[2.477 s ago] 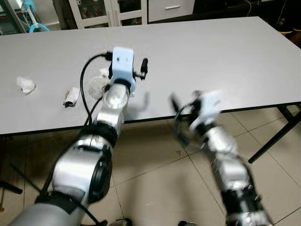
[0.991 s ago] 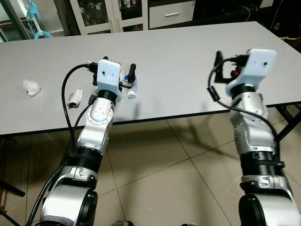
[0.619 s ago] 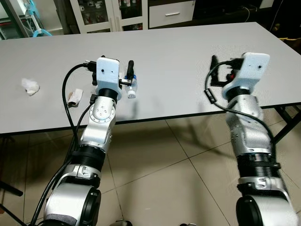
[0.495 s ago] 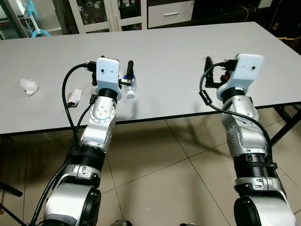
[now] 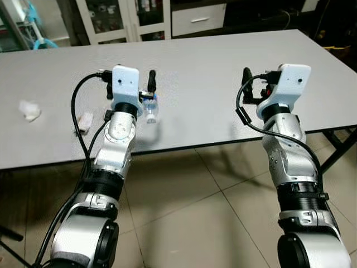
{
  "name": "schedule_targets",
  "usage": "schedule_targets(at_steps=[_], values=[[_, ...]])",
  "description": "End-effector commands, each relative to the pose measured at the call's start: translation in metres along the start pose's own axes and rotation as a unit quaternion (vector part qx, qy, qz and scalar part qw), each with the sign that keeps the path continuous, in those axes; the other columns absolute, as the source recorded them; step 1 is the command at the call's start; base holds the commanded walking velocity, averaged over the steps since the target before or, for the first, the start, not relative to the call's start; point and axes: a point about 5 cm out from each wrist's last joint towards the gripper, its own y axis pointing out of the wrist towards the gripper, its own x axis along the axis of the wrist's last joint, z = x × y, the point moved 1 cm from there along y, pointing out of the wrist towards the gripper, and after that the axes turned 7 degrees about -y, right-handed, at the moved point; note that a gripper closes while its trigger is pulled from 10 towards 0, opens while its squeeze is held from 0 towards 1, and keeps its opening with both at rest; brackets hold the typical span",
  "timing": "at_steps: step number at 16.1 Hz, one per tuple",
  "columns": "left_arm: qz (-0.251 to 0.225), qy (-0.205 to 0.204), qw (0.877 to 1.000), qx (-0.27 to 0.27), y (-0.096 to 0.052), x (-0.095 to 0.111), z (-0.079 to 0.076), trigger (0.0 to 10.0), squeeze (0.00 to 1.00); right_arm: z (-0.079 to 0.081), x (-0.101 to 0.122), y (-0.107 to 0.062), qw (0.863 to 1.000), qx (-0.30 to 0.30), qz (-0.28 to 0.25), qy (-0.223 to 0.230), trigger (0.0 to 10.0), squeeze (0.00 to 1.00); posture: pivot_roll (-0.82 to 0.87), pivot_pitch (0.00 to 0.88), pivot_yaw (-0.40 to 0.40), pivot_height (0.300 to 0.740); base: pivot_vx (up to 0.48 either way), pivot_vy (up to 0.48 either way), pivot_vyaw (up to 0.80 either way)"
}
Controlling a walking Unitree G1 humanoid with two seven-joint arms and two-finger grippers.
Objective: Picking trash to rubbish bin
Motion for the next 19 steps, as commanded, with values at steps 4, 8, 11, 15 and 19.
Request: schedule_targets(at_steps=[4, 8, 11, 15, 19], values=[[-0.004, 0.006, 1.000, 0.008, 0.005, 0.005, 0.002, 10.0, 0.00, 0.004, 0.000, 0.000, 1.000, 0.005, 0.002, 0.006, 10.0, 0.00, -0.07, 0.064, 0.051, 0.740, 0.480, 0.000, 0.00], [-0.007, 0.006, 1.000, 0.007, 0.005, 0.007, 0.002, 10.0, 0.00, 0.004, 0.000, 0.000, 1.000, 0.007, 0.003, 0.009, 10.0, 0.00, -0.07, 0.065, 0.051, 0.740, 0.480, 0.000, 0.00], [-0.008, 0.005, 1.000, 0.008, 0.005, 0.007, 0.001, 10.0, 0.00, 0.004, -0.001, -0.001, 1.000, 0.007, 0.005, 0.009, 10.0, 0.00, -0.08, 0.065, 0.049, 0.740, 0.480, 0.000, 0.00], [-0.012, 0.004, 1.000, 0.008, 0.006, 0.009, 0.001, 10.0, 0.00, 0.008, -0.002, 0.000, 1.000, 0.011, 0.005, 0.010, 10.0, 0.00, -0.07, 0.059, 0.048, 0.740, 0.480, 0.000, 0.00], [-0.021, 0.004, 1.000, 0.009, 0.007, 0.013, 0.001, 10.0, 0.00, 0.010, -0.002, -0.001, 1.000, 0.014, 0.005, 0.012, 10.0, 0.00, -0.07, 0.055, 0.051, 0.740, 0.432, 0.000, 0.00]])
